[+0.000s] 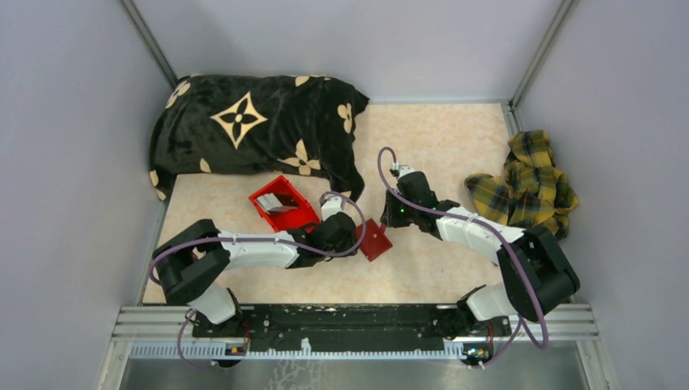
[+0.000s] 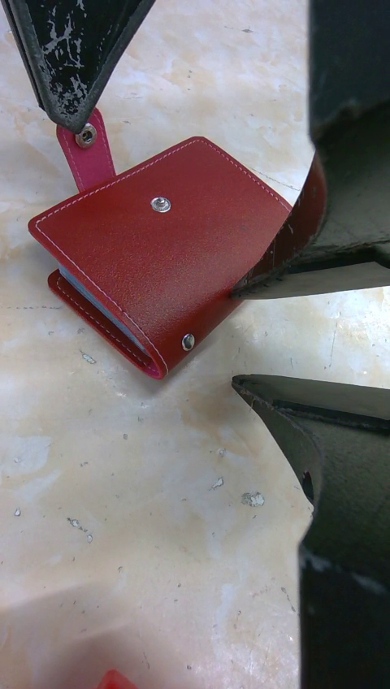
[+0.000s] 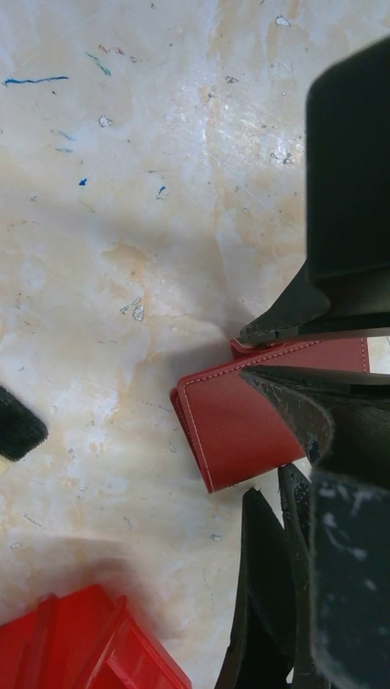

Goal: Put the credit cards into the card holder
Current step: Close the card holder at the center of the board.

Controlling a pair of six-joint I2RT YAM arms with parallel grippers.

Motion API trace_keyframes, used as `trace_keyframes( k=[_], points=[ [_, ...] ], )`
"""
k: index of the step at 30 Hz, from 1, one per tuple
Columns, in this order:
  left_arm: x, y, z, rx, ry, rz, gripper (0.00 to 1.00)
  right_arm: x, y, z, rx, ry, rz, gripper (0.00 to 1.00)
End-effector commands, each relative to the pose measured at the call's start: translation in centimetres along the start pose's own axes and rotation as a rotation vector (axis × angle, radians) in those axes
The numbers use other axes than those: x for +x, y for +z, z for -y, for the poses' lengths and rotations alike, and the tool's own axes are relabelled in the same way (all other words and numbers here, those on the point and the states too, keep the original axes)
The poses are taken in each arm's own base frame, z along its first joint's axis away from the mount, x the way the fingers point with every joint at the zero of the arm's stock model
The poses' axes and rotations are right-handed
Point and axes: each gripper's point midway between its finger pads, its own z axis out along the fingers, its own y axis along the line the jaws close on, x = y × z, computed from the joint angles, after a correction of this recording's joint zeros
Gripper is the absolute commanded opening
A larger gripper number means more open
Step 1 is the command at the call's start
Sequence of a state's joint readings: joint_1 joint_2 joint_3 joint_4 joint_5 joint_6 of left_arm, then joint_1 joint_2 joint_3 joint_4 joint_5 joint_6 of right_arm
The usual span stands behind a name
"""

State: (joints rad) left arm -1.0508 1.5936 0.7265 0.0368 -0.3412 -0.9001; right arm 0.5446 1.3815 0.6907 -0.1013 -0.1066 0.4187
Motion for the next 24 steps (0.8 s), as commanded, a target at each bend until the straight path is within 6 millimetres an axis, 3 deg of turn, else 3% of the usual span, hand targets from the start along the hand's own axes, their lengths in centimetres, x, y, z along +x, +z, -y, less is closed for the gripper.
trace_keyframes(
  k=[1, 17, 24],
  points=[
    [1.5, 0.4, -1.9, -0.053, 0.023, -0.053, 0.47, -3.0, -0.5, -0.8, -0.025, -0.017, 0.071, 0.17],
    [1.8, 0.4, -1.8, -0.051, 0.019, -0.067, 0.47, -1.9, -0.3, -0.3, -0.019, -0.017, 0.046, 0.17],
    [1.9, 0.7, -1.6, -0.049, 0.021, -0.071, 0.47, -1.3, -0.1, -0.3, -0.023, -0.019, 0.034, 0.12]
  ],
)
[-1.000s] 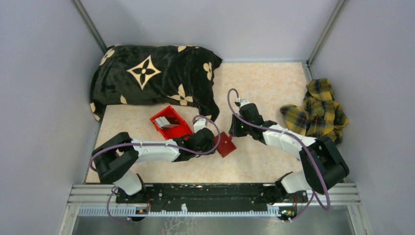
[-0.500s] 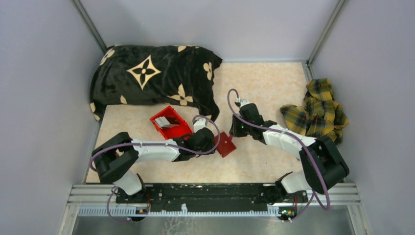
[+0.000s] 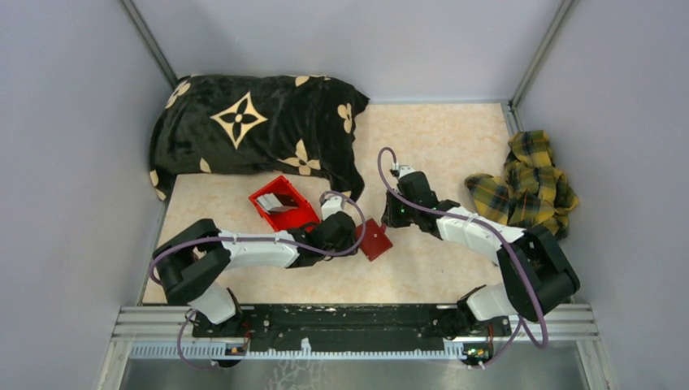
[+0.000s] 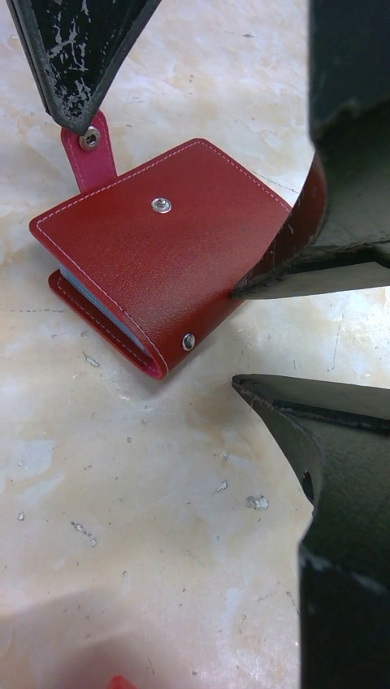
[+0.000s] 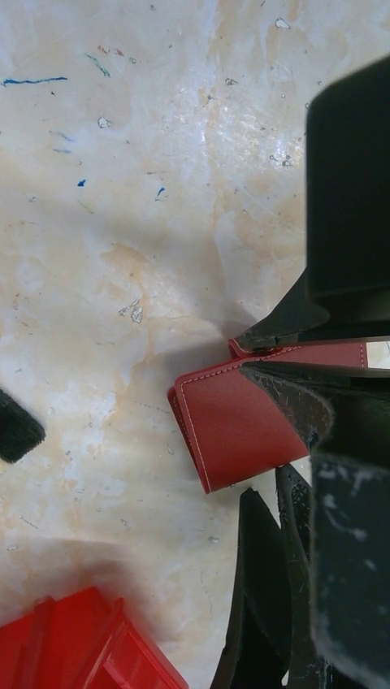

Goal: Put the credit cards into the card holder
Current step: Close the card holder at the center of the board.

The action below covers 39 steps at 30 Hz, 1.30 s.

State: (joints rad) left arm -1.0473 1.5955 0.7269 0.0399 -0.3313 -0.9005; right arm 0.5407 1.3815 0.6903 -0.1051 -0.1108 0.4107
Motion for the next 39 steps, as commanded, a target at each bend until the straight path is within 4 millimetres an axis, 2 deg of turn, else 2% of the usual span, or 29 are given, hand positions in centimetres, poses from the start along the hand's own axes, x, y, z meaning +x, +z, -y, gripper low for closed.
trace_keyframes(
  k=[1, 8, 17, 25, 31, 39],
  points=[
    [1.9, 0.7, -1.6, -0.054, 0.024, -0.068, 0.47, -1.2, -0.1, -0.4, -0.022, -0.014, 0.034, 0.12],
    [2.1, 0.9, -1.4, -0.051, 0.022, -0.077, 0.47, -0.5, 0.2, 0.1, -0.01, -0.013, 0.016, 0.13],
    [2.2, 0.7, -1.7, -0.052, 0.014, -0.079, 0.47, -0.4, -0.1, 0.9, 0.034, -0.011, 0.026, 0.21],
    [2.3, 0.8, -1.6, -0.051, 0.013, -0.082, 0.47, -0.6, -0.4, 1.0, 0.039, -0.011, 0.036, 0.13],
    [2.4, 0.9, -1.6, -0.049, 0.012, -0.085, 0.47, -1.3, -1.1, 0.6, 0.029, -0.014, 0.063, 0.13],
    [2.4, 0.9, -1.5, -0.046, 0.013, -0.087, 0.46, -1.1, -1.0, 0.5, 0.022, -0.016, 0.055, 0.14]
  ],
)
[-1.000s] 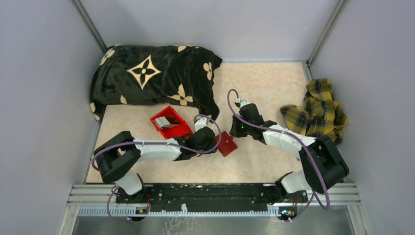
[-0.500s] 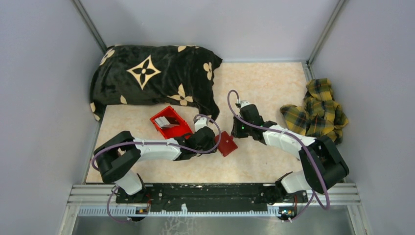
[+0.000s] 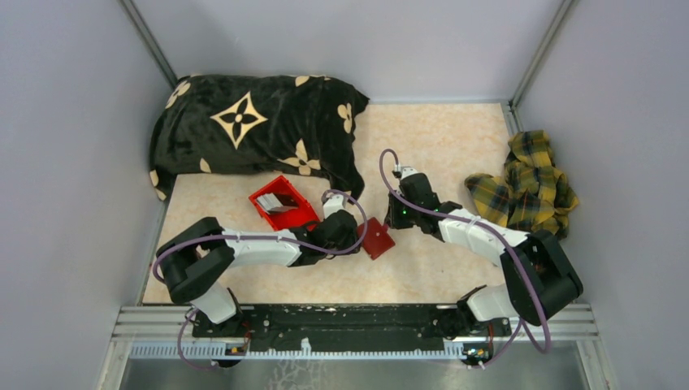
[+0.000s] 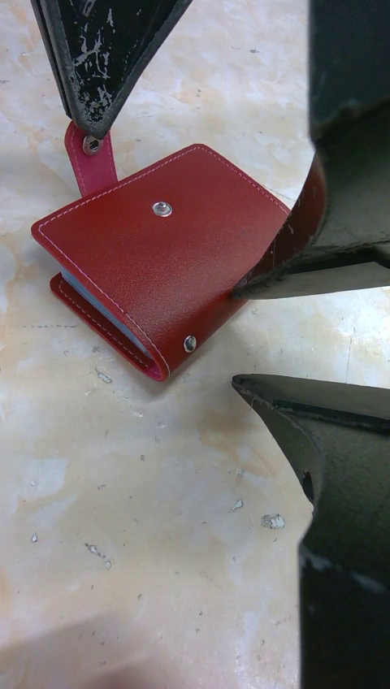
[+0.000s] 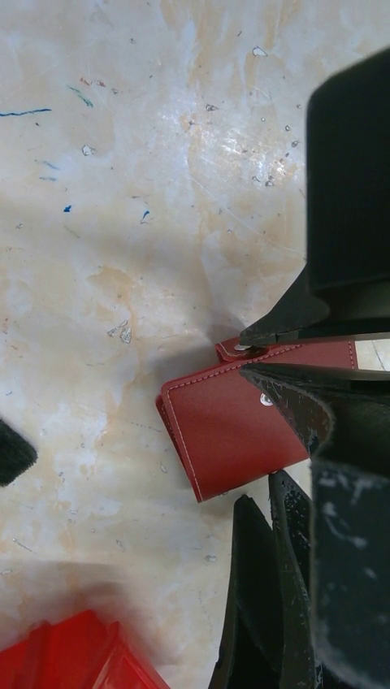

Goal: Put the credit cards into the card holder
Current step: Close the card holder at the center of the board.

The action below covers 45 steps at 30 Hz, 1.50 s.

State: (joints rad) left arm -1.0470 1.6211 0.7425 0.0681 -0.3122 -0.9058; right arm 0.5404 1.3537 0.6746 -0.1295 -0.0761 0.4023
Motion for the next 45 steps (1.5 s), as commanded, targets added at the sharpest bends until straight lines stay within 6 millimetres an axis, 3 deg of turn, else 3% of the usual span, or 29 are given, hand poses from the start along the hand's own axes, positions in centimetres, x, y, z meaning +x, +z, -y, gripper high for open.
trace_keyframes(
  k=[1, 10, 15, 45],
  points=[
    [2.4, 0.4, -2.3, -0.071, 0.023, -0.081, 0.46, -1.4, -0.5, -0.3, -0.015, -0.008, 0.051, 0.13],
    [2.4, 0.3, -2.2, -0.067, 0.022, -0.085, 0.46, -0.9, -0.1, 0.0, -0.011, -0.011, 0.034, 0.1],
    [2.4, 0.2, -2.1, -0.067, 0.02, -0.085, 0.46, -0.7, 0.1, 0.0, -0.002, -0.018, 0.023, 0.0],
    [2.5, 0.8, -1.1, -0.053, 0.028, -0.101, 0.46, 1.0, -0.7, -2.6, 0.061, -0.178, 0.002, 0.0]
  ],
)
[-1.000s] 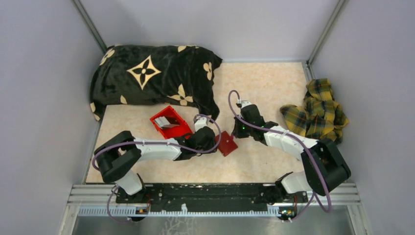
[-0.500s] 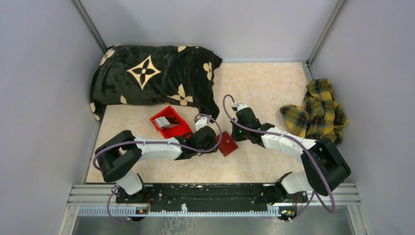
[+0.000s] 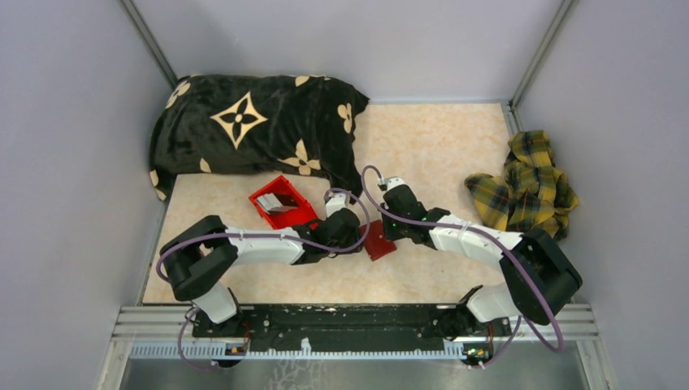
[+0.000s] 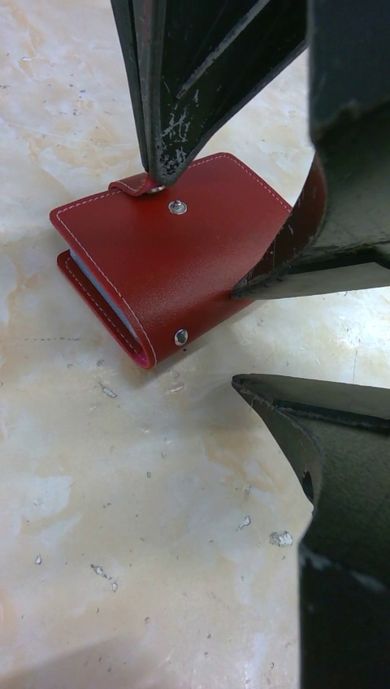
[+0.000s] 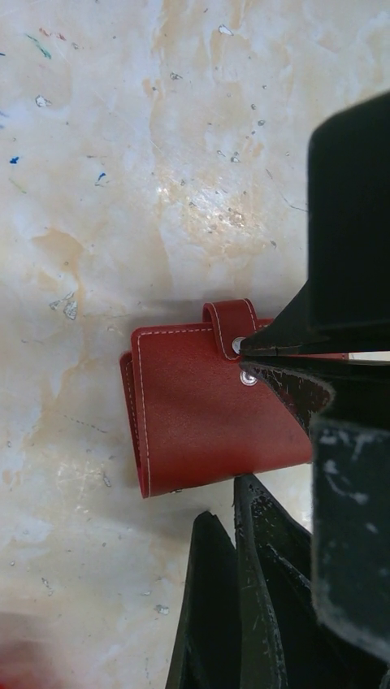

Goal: Put the credit cards into the card holder
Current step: Close the card holder at the center of the board.

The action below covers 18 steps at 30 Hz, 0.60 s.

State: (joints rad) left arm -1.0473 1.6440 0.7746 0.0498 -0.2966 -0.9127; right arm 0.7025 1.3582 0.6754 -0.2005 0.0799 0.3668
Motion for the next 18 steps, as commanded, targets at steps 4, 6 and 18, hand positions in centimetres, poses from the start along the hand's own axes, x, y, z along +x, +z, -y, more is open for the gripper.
trace_keyframes(
  k=[4, 6, 18],
  points=[
    [2.47, 0.62, -1.8, -0.057, 0.032, -0.086, 0.46, -2.29, -0.98, -1.4, -0.01, -0.03, 0.059, 0.0],
    [2.5, 0.67, -1.74, -0.056, 0.033, -0.086, 0.46, -2.21, -1.05, -1.39, -0.006, -0.033, 0.056, 0.0],
    [2.61, 0.8, -1.65, -0.053, 0.033, -0.086, 0.46, -1.94, -1.52, -1.64, -0.008, -0.042, 0.053, 0.0]
  ],
)
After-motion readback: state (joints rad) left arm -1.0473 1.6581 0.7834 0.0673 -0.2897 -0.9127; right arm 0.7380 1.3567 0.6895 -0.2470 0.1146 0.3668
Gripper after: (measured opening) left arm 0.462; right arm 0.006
